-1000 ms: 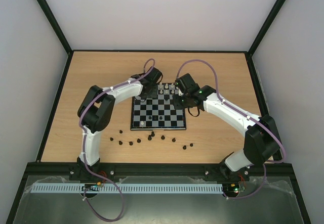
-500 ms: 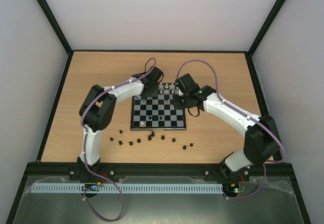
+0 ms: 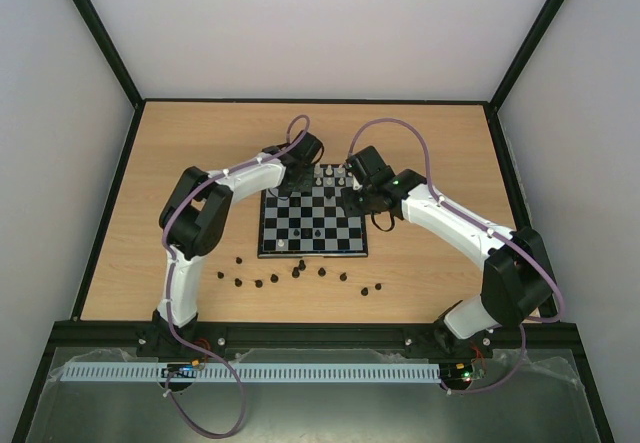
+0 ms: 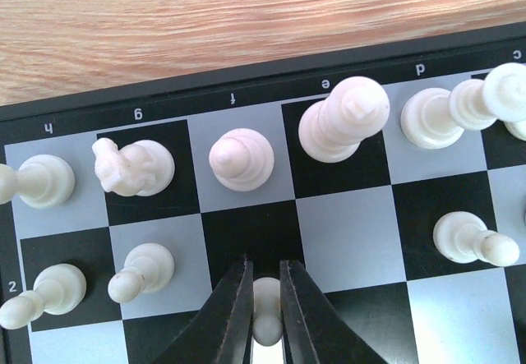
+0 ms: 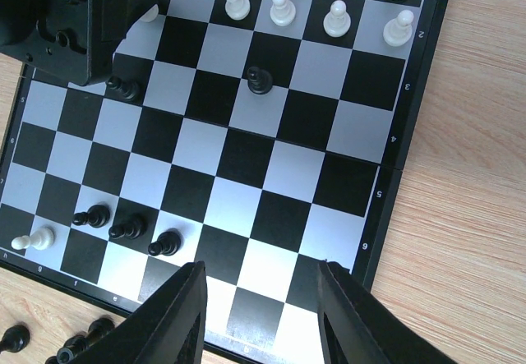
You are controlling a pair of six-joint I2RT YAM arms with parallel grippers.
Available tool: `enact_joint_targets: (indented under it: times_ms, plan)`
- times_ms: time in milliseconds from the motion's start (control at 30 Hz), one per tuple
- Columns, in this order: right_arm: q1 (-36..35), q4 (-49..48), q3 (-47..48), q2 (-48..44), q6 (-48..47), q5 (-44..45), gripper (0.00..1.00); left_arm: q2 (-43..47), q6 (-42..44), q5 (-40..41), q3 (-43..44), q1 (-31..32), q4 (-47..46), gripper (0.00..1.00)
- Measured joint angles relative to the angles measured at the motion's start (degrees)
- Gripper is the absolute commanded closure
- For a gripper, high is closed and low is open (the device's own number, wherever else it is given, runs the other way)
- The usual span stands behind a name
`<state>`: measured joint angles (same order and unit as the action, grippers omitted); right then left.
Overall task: Set up the chess pieces on the board
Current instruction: Place the chess piece on the chessboard.
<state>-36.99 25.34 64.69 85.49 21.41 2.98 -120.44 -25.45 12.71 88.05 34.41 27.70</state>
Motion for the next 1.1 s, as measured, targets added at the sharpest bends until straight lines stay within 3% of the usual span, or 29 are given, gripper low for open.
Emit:
enact_joint_targets:
  times_ms: [733,933,1100]
  plan:
    - [0.0,0.0,-0.1,0.0,0.0,0.0,0.63,-1.3,0.0,0.8,1.2,-0.4,-1.7,0.9]
    - [0.0,-0.1,-0.3,0.0,0.0,-0.1,0.63,-1.3,0.2,0.9,1.2,-0.4,-1.8,0.87]
    - [0.0,-0.1,-0.4,0.0,-0.2,-0.3,0.63,-1.5,0.3,1.1,1.2,-0.4,-1.9,0.8]
